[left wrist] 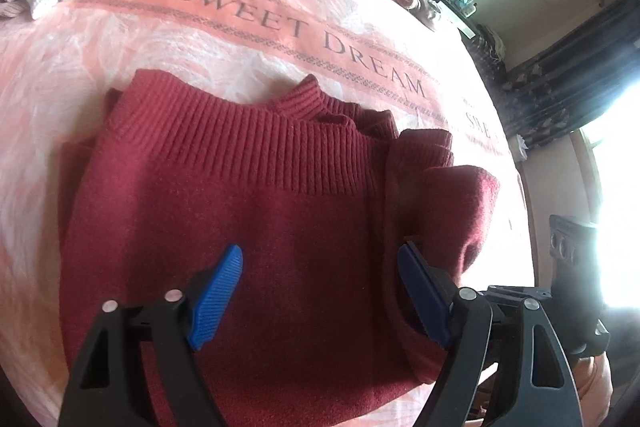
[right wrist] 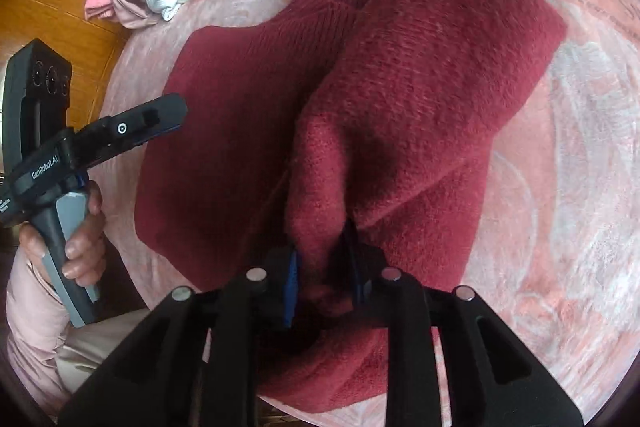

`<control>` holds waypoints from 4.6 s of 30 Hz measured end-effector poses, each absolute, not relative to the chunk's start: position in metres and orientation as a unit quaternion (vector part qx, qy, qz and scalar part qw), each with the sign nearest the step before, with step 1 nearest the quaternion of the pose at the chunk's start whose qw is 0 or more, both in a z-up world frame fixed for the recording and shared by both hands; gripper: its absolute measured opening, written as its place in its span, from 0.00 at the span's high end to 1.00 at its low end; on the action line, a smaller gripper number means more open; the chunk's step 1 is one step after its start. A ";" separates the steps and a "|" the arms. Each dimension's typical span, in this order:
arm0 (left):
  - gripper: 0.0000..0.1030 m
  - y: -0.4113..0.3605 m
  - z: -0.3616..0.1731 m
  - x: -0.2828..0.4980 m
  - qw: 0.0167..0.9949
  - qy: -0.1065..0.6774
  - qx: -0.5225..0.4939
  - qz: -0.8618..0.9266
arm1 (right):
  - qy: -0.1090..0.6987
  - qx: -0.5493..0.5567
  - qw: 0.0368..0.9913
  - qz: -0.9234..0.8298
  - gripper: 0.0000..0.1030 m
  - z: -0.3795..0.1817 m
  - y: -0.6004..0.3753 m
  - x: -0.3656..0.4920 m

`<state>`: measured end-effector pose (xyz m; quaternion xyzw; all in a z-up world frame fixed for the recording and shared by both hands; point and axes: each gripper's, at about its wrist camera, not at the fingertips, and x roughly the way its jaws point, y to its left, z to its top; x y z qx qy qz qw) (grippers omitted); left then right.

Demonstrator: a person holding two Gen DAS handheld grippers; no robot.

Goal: Fold small clothes

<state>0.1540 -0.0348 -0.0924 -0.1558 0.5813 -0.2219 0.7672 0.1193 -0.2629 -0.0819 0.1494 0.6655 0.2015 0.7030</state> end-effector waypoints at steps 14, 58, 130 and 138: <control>0.21 -0.093 -0.118 0.154 0.695 0.633 -0.165 -0.298 | 0.664 0.172 0.686 0.242 0.31 -0.073 -0.290 0.107; 0.84 -0.027 -0.072 0.142 0.769 0.540 -0.174 -0.296 | 0.657 0.175 0.704 0.207 0.22 -0.061 -0.297 0.105; 0.41 0.103 -0.104 0.164 0.742 0.619 -0.186 -0.176 | 0.638 0.089 0.734 0.215 0.21 -0.051 -0.201 0.163; 0.81 0.113 -0.125 0.172 0.733 0.613 -0.239 -0.174 | 0.655 0.088 0.723 0.202 0.21 -0.072 -0.198 0.178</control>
